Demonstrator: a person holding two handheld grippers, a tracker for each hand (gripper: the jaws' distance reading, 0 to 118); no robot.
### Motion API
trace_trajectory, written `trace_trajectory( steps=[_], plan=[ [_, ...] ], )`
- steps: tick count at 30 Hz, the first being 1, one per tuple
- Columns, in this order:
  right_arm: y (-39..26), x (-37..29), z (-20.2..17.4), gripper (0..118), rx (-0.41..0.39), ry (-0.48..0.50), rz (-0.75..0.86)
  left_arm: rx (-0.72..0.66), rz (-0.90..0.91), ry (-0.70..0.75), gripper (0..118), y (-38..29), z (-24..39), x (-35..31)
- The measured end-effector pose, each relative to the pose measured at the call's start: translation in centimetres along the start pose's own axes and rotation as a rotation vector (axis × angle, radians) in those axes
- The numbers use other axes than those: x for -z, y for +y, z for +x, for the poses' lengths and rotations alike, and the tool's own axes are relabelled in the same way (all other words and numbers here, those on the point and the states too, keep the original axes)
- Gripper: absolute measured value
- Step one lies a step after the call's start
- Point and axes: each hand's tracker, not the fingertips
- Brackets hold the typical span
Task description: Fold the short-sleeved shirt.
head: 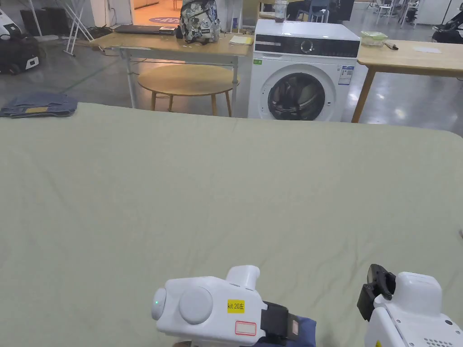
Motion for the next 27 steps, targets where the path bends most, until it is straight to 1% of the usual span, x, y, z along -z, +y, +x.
trace_trajectory(
  steps=[3, 6, 7, 10, 12, 13, 14, 17, 20, 24, 27],
  plan=[
    [-0.1, 0.0, -0.1, 0, 0.002, 0.003, -0.001, -0.084, -0.083, -0.001, 6, -1.1, -2.0, 3.2],
    [-0.2, 0.0, -0.2, 0, -0.002, 0.006, -0.003, -0.116, -0.165, -0.024, 5, -3.2, -2.8, 6.1],
    [-0.2, -0.1, -0.2, 0, -0.004, 0.006, -0.003, -0.127, -0.164, -0.026, 4, -3.8, -3.0, 6.7],
    [-0.3, 0.0, -0.1, 0, -0.007, 0.006, -0.002, -0.192, -0.144, -0.126, 3, -5.1, -3.5, 8.0],
    [-0.3, 0.0, -0.1, 0, -0.006, 0.007, -0.001, -0.154, -0.12, -0.082, 2, -5.3, -3.5, 8.5],
    [-0.3, 0.0, 0.0, 0, -0.004, 0.006, 0.0, -0.112, -0.111, -0.048, 0, -5.5, -3.4, 8.6],
    [-0.3, 0.0, 0.0, 0, -0.003, 0.007, 0.002, -0.088, -0.105, -0.043, 0, -5.6, -3.3, 8.7],
    [-0.2, 0.0, 0.0, 0, 0.0, 0.008, 0.01, -0.076, -0.1, -0.047, 0, -5.5, -2.8, 8.1],
    [0.0, 0.0, -0.1, 0, 0.001, 0.009, 0.015, -0.008, -0.043, -0.015, 0, -4.5, -2.0, 5.9],
    [0.7, 0.3, -0.5, 0, -0.005, 0.014, 0.03, 0.061, 0.138, 0.018, 0, -2.2, -1.6, 0.6],
    [1.3, 0.6, -1.0, 0, -0.008, 0.018, 0.047, 0.17, 0.324, 0.165, 0, -0.6, -1.7, -3.7]
  ],
)
